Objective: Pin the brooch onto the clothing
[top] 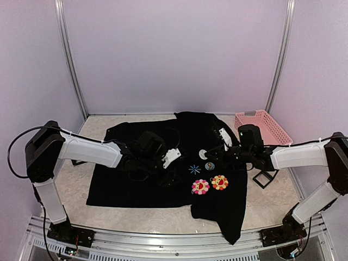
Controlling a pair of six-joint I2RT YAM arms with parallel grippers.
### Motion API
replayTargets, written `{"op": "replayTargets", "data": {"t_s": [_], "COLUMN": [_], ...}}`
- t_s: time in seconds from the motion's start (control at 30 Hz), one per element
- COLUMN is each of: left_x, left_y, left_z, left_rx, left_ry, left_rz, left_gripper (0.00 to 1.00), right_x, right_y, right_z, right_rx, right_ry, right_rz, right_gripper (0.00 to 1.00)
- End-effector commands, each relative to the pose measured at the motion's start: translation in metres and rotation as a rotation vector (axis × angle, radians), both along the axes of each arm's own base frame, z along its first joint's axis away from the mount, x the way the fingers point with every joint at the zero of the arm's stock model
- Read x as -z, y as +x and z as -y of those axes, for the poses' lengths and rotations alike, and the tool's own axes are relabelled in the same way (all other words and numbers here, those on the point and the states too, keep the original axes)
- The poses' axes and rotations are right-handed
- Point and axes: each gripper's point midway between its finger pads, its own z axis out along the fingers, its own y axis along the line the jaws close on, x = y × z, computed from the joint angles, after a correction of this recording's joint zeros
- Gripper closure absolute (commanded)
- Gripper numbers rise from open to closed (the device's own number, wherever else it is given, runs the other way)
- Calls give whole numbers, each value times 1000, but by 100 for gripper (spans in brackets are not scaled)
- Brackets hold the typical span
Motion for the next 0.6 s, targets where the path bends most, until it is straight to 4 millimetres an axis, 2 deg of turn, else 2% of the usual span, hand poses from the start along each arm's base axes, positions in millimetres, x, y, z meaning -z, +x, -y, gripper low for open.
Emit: {"op": "replayTargets", "data": {"t_s": [0.0,0.07,0.17,0.2,0.27,0.33,0.4,0.47,0.57], "left_x": [8,22,56,69,81,89,95,100,101], "left_y": [5,20,33,30,22,12,5,3,0], "left_z": [12,7,-6,-10,-13,-15,-17,-19,-15], "left_rx": [141,99,53,54,77,101,112,110,119], "left_ry": [45,98,215,246,264,282,299,303,297], "left_rz": [109,117,81,61,38,31,39,34,12], "left_gripper": [38,37,38,38,37,36,40,52,87], "right_x": [-4,5,13,13,16,19,22,25,29], "right_y": [10,11,12,12,13,13,13,12,10], "right_z": [-5,-8,-11,-12,-13,-15,-15,-17,-20], "right_rx": [-30,-48,-69,-75,-83,-91,-96,-105,-123], "right_ry": [-8,-24,-41,-42,-47,-52,-55,-51,-33], "right_rz": [113,106,90,91,88,83,75,72,69], "right_gripper": [100,100,100,100,100,100,100,100,100]}}
